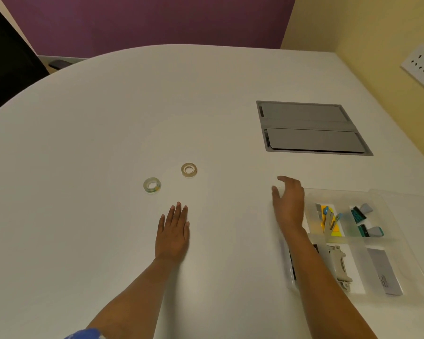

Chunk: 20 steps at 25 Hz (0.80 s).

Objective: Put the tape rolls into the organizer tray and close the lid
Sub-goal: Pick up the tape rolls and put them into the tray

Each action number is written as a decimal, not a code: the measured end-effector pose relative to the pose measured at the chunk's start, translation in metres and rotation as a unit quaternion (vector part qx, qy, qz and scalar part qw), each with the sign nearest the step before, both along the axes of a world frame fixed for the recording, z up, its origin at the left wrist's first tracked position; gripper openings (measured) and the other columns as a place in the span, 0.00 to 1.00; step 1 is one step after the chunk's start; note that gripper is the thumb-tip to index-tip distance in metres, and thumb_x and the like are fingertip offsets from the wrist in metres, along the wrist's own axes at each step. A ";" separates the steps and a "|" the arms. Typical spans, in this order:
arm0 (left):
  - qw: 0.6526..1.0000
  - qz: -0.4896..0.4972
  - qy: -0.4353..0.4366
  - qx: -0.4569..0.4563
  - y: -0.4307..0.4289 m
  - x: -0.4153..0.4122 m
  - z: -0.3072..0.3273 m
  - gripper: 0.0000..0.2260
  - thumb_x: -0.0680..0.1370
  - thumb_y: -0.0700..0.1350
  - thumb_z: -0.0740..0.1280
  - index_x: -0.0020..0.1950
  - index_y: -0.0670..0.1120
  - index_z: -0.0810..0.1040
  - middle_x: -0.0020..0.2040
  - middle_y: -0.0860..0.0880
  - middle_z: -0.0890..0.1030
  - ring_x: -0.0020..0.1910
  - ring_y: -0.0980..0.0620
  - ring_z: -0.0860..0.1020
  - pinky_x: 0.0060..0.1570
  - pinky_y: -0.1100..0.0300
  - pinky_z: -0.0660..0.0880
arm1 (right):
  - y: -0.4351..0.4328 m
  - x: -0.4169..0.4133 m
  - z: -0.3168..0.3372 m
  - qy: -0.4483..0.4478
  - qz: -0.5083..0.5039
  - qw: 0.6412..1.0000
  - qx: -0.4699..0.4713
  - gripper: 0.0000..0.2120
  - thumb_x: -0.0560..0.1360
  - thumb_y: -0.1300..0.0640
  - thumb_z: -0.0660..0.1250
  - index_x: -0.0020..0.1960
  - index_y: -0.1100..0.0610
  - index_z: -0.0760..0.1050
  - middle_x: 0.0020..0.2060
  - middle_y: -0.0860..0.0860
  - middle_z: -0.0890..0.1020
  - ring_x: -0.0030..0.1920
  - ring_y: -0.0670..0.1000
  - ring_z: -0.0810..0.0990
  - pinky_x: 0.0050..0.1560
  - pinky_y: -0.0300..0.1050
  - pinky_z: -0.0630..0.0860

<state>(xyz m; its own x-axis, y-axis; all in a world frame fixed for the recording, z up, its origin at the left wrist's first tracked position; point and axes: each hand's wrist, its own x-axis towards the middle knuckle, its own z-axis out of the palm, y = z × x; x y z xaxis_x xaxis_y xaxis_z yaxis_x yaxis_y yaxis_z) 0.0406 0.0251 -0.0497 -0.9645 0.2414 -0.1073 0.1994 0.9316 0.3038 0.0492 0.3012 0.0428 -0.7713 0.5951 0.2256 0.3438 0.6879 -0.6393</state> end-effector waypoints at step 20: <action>0.998 0.023 0.044 0.029 0.008 -0.058 -0.013 0.23 0.82 0.51 0.49 0.77 0.53 0.50 0.79 0.54 0.50 0.77 0.56 0.42 0.76 0.55 0.40 | -0.153 -0.159 -0.047 -0.198 0.295 0.935 0.014 0.31 0.77 0.52 0.66 0.76 0.57 0.57 0.74 0.54 0.62 0.73 0.54 0.62 0.69 0.50 0.69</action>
<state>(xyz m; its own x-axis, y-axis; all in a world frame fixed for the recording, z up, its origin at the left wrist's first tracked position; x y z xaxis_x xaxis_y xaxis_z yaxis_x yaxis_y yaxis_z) -0.0169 0.0335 -0.0629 -0.9800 0.1991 -0.0078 0.1846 0.9219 0.3408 -0.1103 0.1485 -0.0046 -0.9897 0.0387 -0.1376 0.1055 0.8474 -0.5203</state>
